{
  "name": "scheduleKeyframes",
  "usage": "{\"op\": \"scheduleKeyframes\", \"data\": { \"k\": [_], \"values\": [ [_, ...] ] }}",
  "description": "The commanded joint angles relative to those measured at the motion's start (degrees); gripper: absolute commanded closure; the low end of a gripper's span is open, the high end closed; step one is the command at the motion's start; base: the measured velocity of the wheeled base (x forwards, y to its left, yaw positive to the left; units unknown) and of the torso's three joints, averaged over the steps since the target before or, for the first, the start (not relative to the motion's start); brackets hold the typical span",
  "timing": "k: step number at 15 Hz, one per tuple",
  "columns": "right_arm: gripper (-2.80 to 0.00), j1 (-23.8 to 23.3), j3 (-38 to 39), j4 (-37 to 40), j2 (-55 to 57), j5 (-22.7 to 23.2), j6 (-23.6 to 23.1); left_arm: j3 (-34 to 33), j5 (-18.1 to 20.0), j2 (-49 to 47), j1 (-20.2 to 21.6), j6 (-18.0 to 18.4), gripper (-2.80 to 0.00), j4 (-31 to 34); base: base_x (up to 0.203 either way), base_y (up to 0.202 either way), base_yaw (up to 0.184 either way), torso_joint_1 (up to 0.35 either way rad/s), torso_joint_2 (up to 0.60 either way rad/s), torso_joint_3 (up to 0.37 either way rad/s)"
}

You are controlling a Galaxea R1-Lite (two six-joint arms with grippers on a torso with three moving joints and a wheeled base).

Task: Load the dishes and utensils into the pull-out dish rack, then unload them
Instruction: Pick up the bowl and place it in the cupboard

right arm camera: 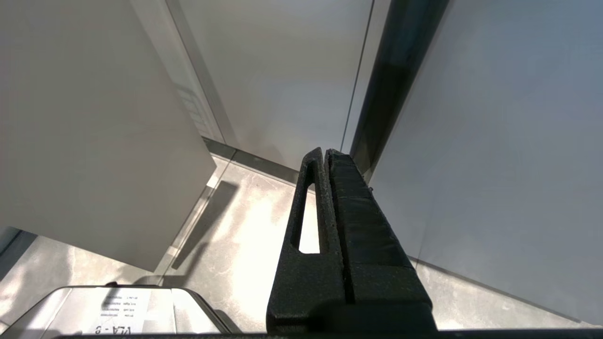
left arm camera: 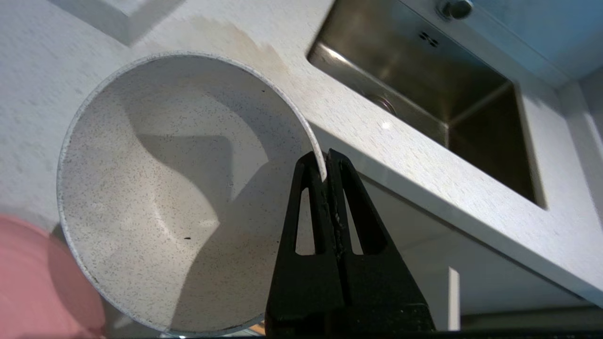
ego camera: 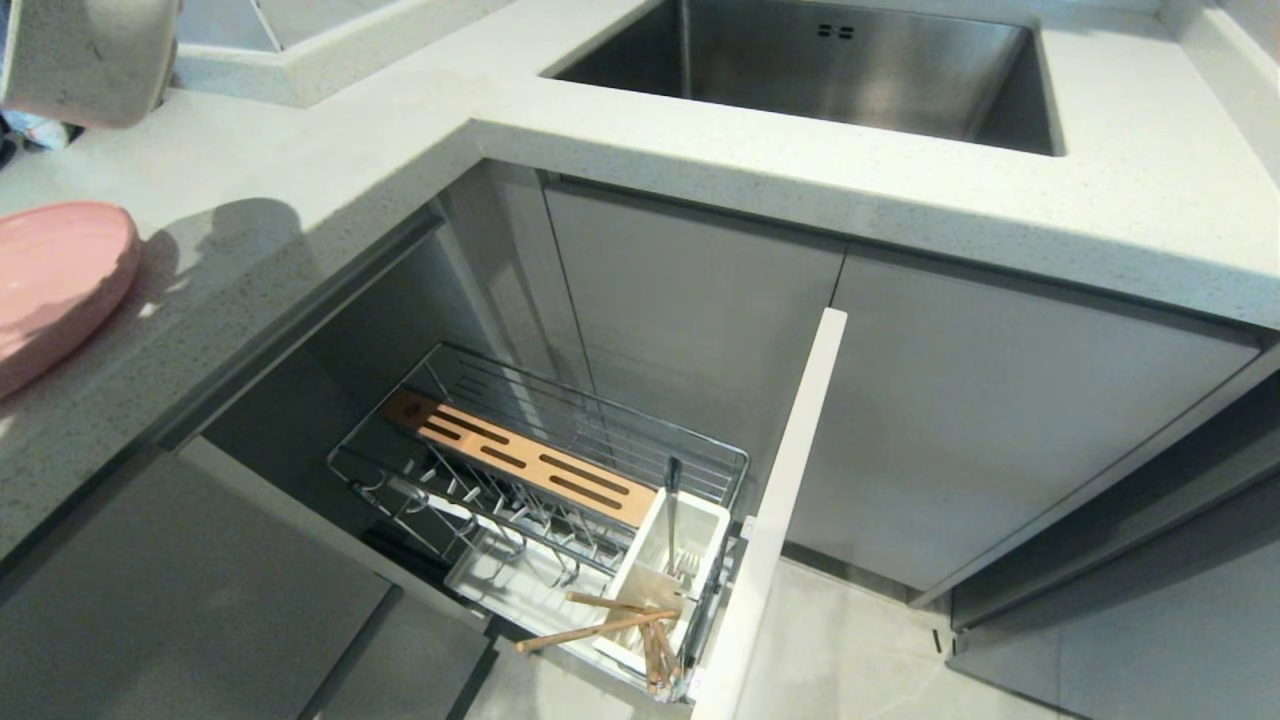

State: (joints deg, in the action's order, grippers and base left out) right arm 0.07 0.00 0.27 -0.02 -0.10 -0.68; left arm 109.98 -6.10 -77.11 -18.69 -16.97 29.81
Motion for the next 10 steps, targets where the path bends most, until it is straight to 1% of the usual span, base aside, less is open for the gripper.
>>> {"op": "scheduleKeyframes", "data": {
  "k": [1, 2, 3, 4, 6, 7, 8, 9, 10],
  "values": [
    [0.00, 0.0, 0.0, 0.0, -0.1, 0.0, 0.0, -1.0, -2.5, 3.1, -5.4, -0.3, 0.00, 1.5, 0.000, 0.000, 0.000, 0.000, 0.00, 0.000],
    [0.00, 0.0, 0.0, 0.0, 0.0, 0.0, 0.0, -1.4, -5.5, 3.6, -8.6, -0.5, 0.00, 4.9, 0.000, 0.000, 0.000, 0.000, 0.00, 0.000],
    [0.00, 0.0, 0.0, 0.0, 0.0, 0.0, 0.0, -1.3, -8.2, 4.0, -11.9, -1.2, 0.00, 10.6, 0.000, 0.000, 0.000, 0.000, 0.00, 0.000],
    [0.00, 0.0, 0.0, 0.0, 0.0, 0.0, 0.0, -0.3, -9.6, 4.0, -15.1, -3.0, 0.00, 14.8, 0.000, 0.000, 0.000, 0.000, 0.00, 0.000],
    [0.00, 0.0, 0.0, 0.0, 0.0, 0.0, 0.0, 0.7, -10.3, 3.6, -21.5, -8.1, 0.00, 19.2, 0.000, 0.000, 0.000, 0.000, 0.00, 0.000],
    [0.00, 0.0, 0.0, 0.0, 0.0, 0.0, 0.0, 0.0, -10.1, 3.6, -23.7, -9.8, 0.00, 20.0, 0.000, 0.000, 0.000, 0.000, 0.00, 0.000],
    [0.00, 0.0, 0.0, 0.0, 0.0, 0.0, 0.0, -2.5, -9.8, 3.8, -24.8, -11.3, 0.00, 18.7, 0.000, 0.000, 0.000, 0.000, 0.00, 0.000],
    [0.00, 0.0, 0.0, 0.0, 0.0, 0.0, 0.0, -5.5, -9.3, 4.2, -25.5, -13.5, 0.00, 14.0, 0.000, 0.000, 0.000, 0.000, 0.00, 0.000],
    [0.00, 0.0, 0.0, 0.0, -0.1, 0.0, 0.0, -9.0, -8.4, 4.3, -25.9, -16.0, 0.00, 6.3, 0.000, 0.000, 0.000, 0.000, 0.00, 0.000]
  ]
}}
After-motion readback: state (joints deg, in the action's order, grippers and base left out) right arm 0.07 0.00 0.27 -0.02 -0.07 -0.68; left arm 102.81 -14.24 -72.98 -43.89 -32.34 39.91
